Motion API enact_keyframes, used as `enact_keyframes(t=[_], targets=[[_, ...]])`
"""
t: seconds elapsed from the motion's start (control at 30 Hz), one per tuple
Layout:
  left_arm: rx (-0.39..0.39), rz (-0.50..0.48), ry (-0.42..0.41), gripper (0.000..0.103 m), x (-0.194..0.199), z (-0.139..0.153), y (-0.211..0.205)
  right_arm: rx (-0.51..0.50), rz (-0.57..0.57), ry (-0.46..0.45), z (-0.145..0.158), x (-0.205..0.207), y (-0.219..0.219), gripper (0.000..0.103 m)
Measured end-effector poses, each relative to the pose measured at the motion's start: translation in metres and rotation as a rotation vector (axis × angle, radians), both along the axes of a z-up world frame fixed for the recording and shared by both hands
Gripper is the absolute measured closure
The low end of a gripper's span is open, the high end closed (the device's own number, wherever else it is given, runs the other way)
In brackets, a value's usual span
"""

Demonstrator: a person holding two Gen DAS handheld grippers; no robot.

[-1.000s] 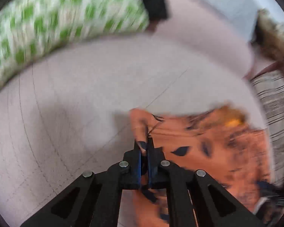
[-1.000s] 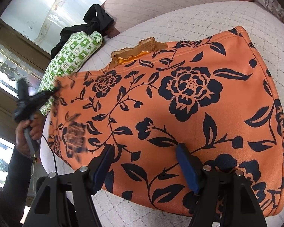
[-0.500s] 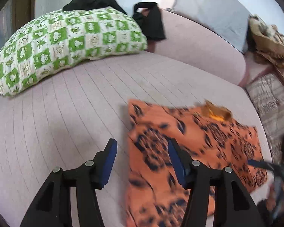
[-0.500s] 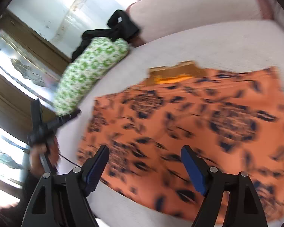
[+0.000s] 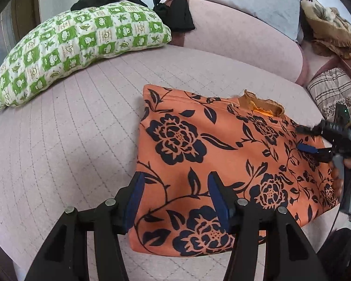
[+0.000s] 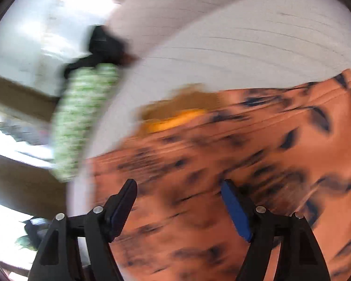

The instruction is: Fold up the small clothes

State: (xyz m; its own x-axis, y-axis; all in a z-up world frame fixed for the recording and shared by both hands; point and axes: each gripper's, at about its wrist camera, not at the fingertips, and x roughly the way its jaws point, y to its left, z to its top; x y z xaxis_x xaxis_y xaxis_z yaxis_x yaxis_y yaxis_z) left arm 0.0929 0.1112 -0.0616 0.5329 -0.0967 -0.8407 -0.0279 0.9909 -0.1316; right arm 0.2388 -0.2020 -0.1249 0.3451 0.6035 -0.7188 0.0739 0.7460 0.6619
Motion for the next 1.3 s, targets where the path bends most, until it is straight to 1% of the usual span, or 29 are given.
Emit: enact_keyframes(t=[0.03,0.07,0.1,0.13,0.17,0.2,0.23,0.27,0.33,0.4,0.47,0.5,0.53,0.6,0.63,0.67,0.7,0.73,0.8,0.83,0.87,0.9,1.0,1.07,1.17,1.2,1.23,1.27,1.3], targets=[[0.004,0.000,-0.003,0.046,0.000,0.000,0.000,0.050,-0.043,0.003,0.001,0.001,-0.010,0.034],[0.008,-0.001,-0.003,0.045,0.001,-0.001,-0.001,0.042,-0.052,-0.008,0.008,0.001,-0.012,0.032],[0.011,-0.004,0.000,0.045,0.001,-0.002,-0.002,-0.017,-0.046,-0.056,0.022,0.000,-0.012,0.032],[0.014,-0.005,0.005,0.045,0.002,-0.003,-0.002,-0.029,-0.035,-0.090,0.028,0.001,-0.013,0.029],[0.017,-0.004,0.011,0.045,0.003,-0.004,-0.003,-0.041,-0.032,-0.108,0.028,0.004,-0.017,0.024],[0.018,-0.003,0.012,0.045,0.003,-0.005,-0.004,-0.084,-0.052,-0.069,0.020,0.009,-0.023,0.023],[0.017,-0.001,0.012,0.045,0.002,-0.005,-0.004,-0.102,-0.068,-0.031,0.009,0.015,-0.031,0.024],[0.017,-0.001,0.013,0.045,0.002,-0.005,-0.004,-0.041,-0.087,-0.021,0.000,0.018,-0.041,0.026],[0.022,0.000,0.014,0.045,0.001,-0.006,-0.006,-0.015,-0.101,-0.029,0.009,0.018,-0.046,0.026],[0.034,0.002,0.023,0.045,0.002,-0.009,-0.009,-0.083,-0.111,-0.082,0.027,0.011,-0.047,0.025],[0.027,0.002,0.020,0.044,-0.001,-0.010,-0.012,-0.054,-0.104,-0.104,0.037,-0.002,-0.053,0.025],[0.026,0.002,0.019,0.044,-0.002,-0.011,-0.015,-0.040,-0.100,-0.115,0.043,-0.017,-0.058,0.025],[0.023,0.002,0.014,0.044,-0.004,-0.011,-0.018,-0.053,-0.105,-0.121,0.047,-0.031,-0.061,0.025],[0.014,0.000,0.008,0.042,-0.006,-0.011,-0.025,-0.044,-0.114,-0.146,0.054,-0.068,-0.068,0.025],[0.010,-0.005,0.008,0.041,-0.007,-0.012,-0.030,-0.027,-0.140,-0.158,0.056,-0.098,-0.075,0.025],[0.008,-0.011,0.008,0.041,-0.007,-0.013,-0.034,-0.022,-0.158,-0.158,0.057,-0.114,-0.080,0.024],[0.006,-0.015,0.008,0.041,-0.007,-0.014,-0.040,-0.007,-0.207,-0.145,0.052,-0.145,-0.089,0.024],[0.005,-0.020,0.007,0.041,-0.007,-0.015,-0.045,0.006,-0.247,-0.128,0.045,-0.165,-0.097,0.024],[0.006,-0.030,0.008,0.041,-0.007,-0.017,-0.056,0.022,-0.320,-0.085,0.029,-0.197,-0.109,0.024],[0.006,-0.036,0.009,0.041,-0.007,-0.018,-0.062,0.062,-0.370,-0.060,0.019,-0.211,-0.116,0.024],[0.007,-0.044,0.015,0.040,-0.007,-0.020,-0.068,0.093,-0.398,-0.035,0.011,-0.215,-0.120,0.024],[0.013,-0.051,0.021,0.040,-0.007,-0.022,-0.074,0.116,-0.412,0.011,0.000,-0.219,-0.121,0.024],[0.040,-0.073,0.021,0.040,-0.009,-0.025,-0.085,0.160,-0.479,0.058,-0.017,-0.222,-0.119,0.025],[0.065,-0.086,0.026,0.037,-0.010,-0.028,-0.091,0.187,-0.511,0.048,-0.017,-0.227,-0.122,0.024],[0.104,-0.090,0.035,0.036,-0.008,-0.035,-0.096,0.226,-0.508,0.052,-0.024,-0.211,-0.122,0.025],[0.114,-0.089,0.033,0.035,-0.010,-0.036,-0.098,0.231,-0.509,0.048,-0.024,-0.209,-0.125,0.028],[0.118,-0.086,0.031,0.035,-0.011,-0.035,-0.099,0.256,-0.490,0.041,-0.024,-0.199,-0.123,0.053],[0.116,-0.086,0.034,0.035,-0.011,-0.034,-0.099,0.266,-0.478,0.049,-0.025,-0.197,-0.124,0.094],[0.114,-0.087,0.037,0.035,-0.012,-0.033,-0.099,0.247,-0.468,0.047,-0.020,-0.194,-0.122,0.093]])
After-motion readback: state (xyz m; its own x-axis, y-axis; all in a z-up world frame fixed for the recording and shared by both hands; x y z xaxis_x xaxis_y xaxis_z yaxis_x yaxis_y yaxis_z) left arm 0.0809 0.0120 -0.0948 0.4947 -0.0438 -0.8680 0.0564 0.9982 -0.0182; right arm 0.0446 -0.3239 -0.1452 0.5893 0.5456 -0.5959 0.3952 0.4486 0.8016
